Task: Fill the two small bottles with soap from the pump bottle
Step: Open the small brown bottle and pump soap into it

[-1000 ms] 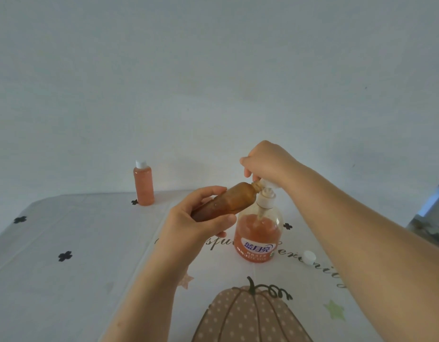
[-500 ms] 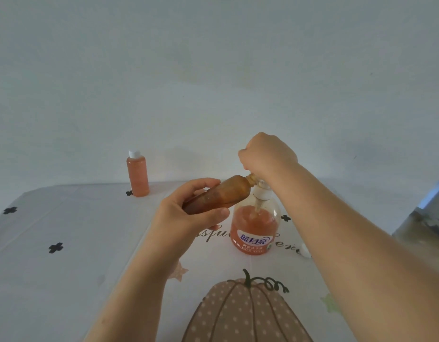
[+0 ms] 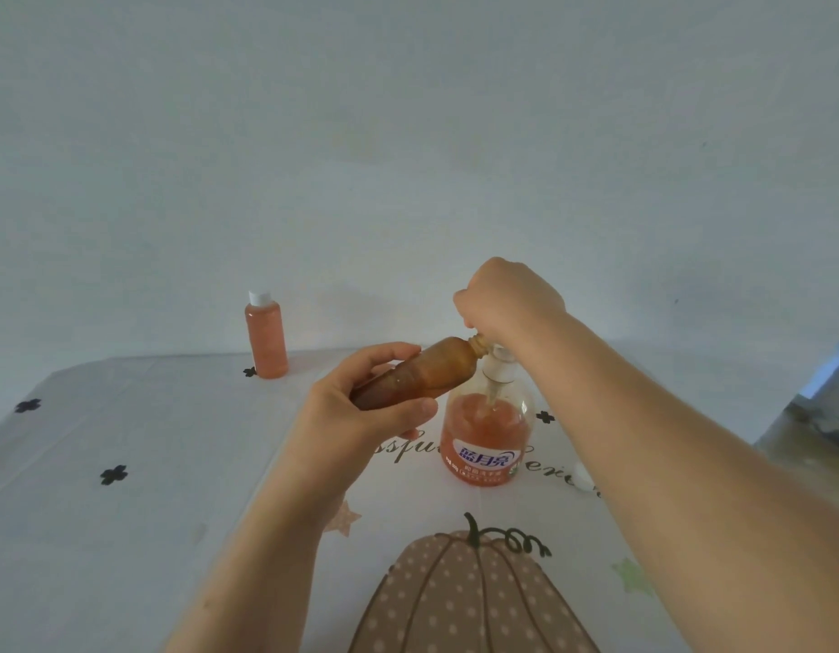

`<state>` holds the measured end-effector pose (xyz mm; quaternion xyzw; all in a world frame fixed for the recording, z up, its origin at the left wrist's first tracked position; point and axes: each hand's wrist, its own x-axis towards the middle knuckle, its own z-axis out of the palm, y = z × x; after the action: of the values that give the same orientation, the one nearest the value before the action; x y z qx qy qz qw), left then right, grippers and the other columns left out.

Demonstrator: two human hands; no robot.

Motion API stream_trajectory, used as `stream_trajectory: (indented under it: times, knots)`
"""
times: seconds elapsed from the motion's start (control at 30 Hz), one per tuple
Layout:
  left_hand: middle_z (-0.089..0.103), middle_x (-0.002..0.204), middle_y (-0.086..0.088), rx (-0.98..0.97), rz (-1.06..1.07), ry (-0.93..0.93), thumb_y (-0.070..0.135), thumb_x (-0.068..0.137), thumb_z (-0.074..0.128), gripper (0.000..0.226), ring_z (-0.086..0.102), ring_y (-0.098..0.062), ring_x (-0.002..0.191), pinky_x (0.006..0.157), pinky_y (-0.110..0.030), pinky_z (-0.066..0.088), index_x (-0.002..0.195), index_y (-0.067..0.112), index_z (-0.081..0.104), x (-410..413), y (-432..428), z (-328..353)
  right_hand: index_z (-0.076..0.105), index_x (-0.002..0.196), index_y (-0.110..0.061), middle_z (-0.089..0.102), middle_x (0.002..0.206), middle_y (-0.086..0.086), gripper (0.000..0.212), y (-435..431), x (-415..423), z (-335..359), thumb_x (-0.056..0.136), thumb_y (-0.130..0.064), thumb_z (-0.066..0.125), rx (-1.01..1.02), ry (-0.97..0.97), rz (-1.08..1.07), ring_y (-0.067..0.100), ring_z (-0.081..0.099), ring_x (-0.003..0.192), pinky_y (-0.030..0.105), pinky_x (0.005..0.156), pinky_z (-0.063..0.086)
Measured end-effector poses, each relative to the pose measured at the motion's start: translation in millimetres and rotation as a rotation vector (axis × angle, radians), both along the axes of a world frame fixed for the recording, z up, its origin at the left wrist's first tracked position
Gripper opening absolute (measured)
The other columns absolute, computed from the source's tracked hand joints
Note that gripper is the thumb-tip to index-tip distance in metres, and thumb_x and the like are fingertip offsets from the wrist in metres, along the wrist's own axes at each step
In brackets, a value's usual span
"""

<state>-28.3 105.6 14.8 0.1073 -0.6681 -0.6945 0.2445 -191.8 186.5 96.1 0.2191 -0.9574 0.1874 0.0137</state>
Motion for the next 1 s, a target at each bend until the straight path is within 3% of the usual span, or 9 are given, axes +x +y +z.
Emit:
stream_trajectory:
  times: [0.37,0.57,1.0]
  knots:
    - [0.075,0.090,0.000,0.021,0.023,0.021,-0.004,0.070,0.081,0.045,0.070,-0.019,0.074,0.065,-0.025,0.056,0.104,0.025,0.073,1.3,5.0,3.4,0.060,0.076,-0.012,0.059,0.068,0.002,0.013,3.9,1.5,7.9,0.085,-0.009,0.052,0.007,0.011,0.007,0.020,0.050,0.056,0.024,0.053,0.033]
    - [0.075,0.090,0.001,-0.018,0.027,-0.004,0.001,0.071,0.082,0.045,0.071,-0.026,0.074,0.075,-0.039,0.061,0.105,0.029,0.072,0.1,3.8,1.5,0.070,0.086,-0.011,0.068,0.077,0.004,0.018,2.6,-1.1,4.4,0.087,-0.013,0.052,-0.023,-0.027,-0.012,0.020,0.055,0.057,0.024,0.054,0.036]
    - [0.075,0.088,-0.002,-0.029,0.021,-0.016,-0.005,0.069,0.081,0.046,0.067,-0.022,0.067,0.079,-0.050,0.057,0.100,0.028,0.073,-4.1,-3.6,-3.8,0.073,0.092,-0.013,0.073,0.090,0.002,0.021,-2.2,-12.2,-14.0,0.087,-0.018,0.053,-0.023,-0.053,-0.018,0.023,0.064,0.077,0.026,0.055,0.036]
